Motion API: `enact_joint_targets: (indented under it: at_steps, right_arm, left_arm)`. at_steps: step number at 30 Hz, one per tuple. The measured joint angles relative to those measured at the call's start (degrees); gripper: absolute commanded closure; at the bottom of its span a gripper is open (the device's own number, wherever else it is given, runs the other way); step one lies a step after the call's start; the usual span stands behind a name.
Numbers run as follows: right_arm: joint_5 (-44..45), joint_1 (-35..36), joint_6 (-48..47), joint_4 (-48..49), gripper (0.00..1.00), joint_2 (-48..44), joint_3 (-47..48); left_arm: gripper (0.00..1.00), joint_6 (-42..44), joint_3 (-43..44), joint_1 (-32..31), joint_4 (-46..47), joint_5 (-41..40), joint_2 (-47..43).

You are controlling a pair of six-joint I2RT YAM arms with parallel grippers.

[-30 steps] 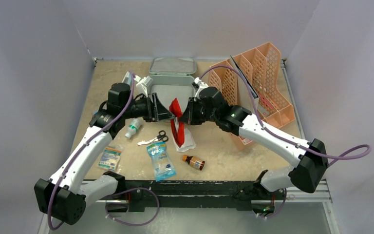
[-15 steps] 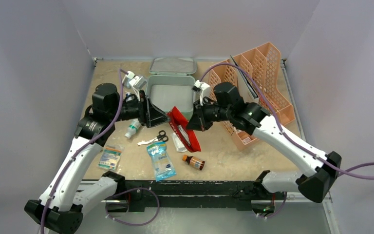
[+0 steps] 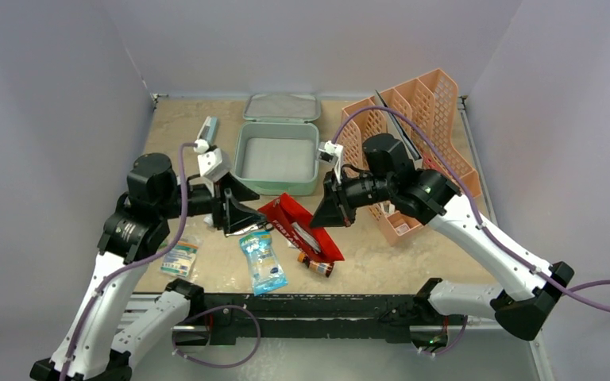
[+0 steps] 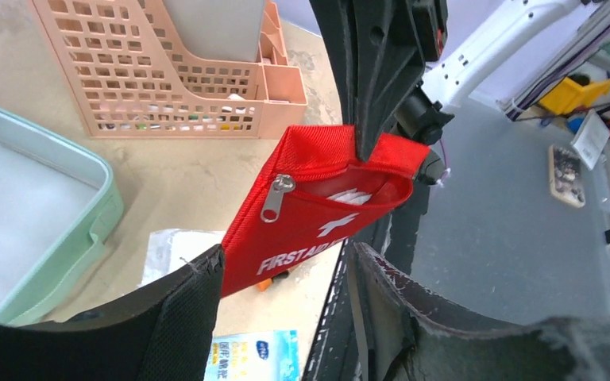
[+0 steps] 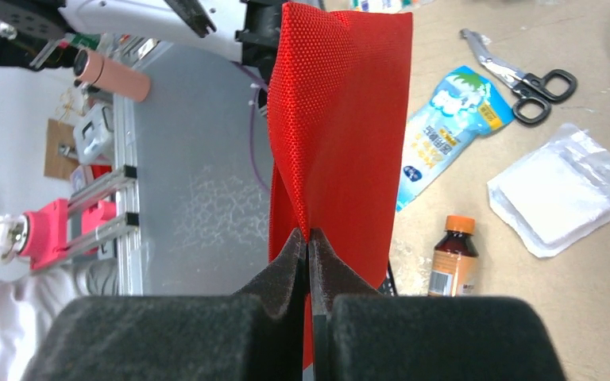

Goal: Organize the medicine kit
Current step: Zip the medicine pouch.

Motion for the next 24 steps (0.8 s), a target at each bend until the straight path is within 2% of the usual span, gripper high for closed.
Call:
enact_joint_targets:
  at_steps: [7, 18, 22, 24]
  right_arm:
    - [-5.6, -0.2, -2.6, -1.5, 1.0, 0.0, 1.3]
    - [-10.1, -0.2, -4.9, -0.9, 1.0, -0.9, 1.3]
    - [-11.7, -0.2, -5.8, -0.5, 1.0, -0.9, 1.3]
    - [-12.3, -0.2, -6.1, -0.5, 1.0, -0.8, 1.3]
  left_arm:
    - [0.43, 7.1, -1.9, 0.0, 0.4, 4.9, -4.7]
    - [0.48, 14.2, -1.9, 0.0, -0.3, 11.3, 2.9]
    - [0.59, 15.4, -1.9, 0.0, 0.1, 13.4, 3.8]
    - [0.71, 16.0, -1.9, 0.0, 0.7, 15.4, 3.8]
